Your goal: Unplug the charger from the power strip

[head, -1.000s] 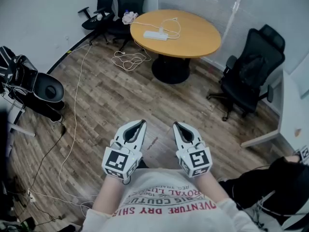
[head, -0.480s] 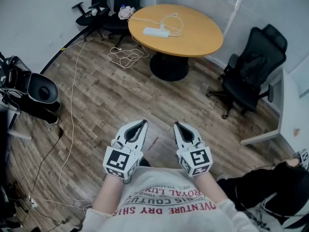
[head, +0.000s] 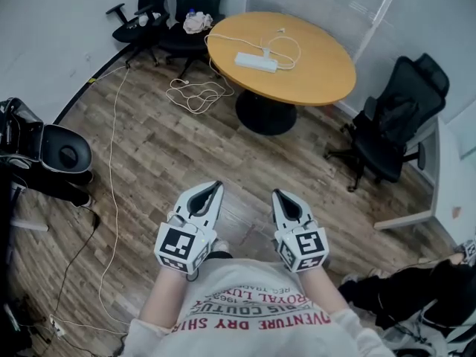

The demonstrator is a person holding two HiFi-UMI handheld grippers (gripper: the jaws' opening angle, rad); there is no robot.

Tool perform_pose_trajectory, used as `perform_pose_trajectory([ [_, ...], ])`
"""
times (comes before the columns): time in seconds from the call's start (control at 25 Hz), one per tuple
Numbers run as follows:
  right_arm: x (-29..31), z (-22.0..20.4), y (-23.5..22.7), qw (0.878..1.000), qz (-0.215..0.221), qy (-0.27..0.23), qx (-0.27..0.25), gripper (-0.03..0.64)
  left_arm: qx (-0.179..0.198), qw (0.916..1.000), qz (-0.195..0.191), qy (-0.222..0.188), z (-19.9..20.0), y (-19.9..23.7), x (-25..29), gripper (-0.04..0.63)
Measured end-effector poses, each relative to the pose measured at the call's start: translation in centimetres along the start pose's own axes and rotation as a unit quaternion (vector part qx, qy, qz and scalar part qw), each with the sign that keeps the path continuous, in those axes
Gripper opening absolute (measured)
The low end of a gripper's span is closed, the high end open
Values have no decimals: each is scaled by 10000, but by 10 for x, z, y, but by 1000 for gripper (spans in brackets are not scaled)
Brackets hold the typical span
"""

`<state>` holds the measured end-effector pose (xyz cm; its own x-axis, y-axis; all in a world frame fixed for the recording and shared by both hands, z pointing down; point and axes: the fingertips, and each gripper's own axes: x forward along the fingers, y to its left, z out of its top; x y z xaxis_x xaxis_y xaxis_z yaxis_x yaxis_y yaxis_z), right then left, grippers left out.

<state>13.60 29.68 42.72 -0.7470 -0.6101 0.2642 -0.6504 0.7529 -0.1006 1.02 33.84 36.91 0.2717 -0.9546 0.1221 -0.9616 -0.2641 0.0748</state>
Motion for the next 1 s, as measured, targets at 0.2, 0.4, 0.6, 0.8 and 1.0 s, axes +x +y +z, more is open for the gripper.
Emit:
perform_pose_trajectory([
  [0.2, 41, 1, 14, 9998, -142, 153, 54, 29, -158, 9999, 31, 49, 0, 57, -8, 34],
  [0.4, 77, -6, 20, 9992, -57, 392, 61, 29, -356, 9990, 244, 129, -12, 100, -8, 34],
  [0.6, 116, -1, 6, 9991, 70, 412, 13, 29, -349, 9985, 395, 177, -16, 130, 17, 34],
  [0.8, 164, 13, -36, 9990, 306, 332, 35, 29, -205, 9980, 560, 211, -10, 145, 70, 34],
  [1.0, 216, 43, -95, 9986, 486, 211, -20, 29, -119, 9966, 801, 176, 10, 163, 138, 34],
])
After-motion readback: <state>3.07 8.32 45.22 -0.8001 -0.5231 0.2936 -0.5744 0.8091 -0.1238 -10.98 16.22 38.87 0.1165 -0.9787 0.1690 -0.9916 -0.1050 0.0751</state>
